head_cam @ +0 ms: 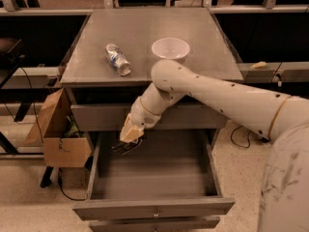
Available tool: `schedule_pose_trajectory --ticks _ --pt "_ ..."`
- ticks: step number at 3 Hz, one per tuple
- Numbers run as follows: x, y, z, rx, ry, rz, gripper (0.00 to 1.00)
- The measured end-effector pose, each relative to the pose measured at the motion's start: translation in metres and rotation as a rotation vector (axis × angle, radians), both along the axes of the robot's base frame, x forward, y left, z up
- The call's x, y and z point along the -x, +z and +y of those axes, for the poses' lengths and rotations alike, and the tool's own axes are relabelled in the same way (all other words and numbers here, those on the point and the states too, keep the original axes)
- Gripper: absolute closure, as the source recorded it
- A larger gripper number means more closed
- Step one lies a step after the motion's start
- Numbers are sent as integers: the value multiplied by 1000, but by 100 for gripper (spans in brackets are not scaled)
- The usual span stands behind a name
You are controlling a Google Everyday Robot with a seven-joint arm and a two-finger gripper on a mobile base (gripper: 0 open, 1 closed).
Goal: Place rxbar chocolate into middle drawer
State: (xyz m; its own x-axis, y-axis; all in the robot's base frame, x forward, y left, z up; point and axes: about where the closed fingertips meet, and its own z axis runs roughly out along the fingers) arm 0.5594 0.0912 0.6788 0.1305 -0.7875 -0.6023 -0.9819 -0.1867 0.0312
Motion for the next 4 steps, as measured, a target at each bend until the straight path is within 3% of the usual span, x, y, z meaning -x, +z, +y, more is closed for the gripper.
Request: schedule_pose_trajectory --ticks 2,4 --pt "27 -94 -38 -57 -128 55 100" --pt "42 -168 -59 -32 -296 178 100"
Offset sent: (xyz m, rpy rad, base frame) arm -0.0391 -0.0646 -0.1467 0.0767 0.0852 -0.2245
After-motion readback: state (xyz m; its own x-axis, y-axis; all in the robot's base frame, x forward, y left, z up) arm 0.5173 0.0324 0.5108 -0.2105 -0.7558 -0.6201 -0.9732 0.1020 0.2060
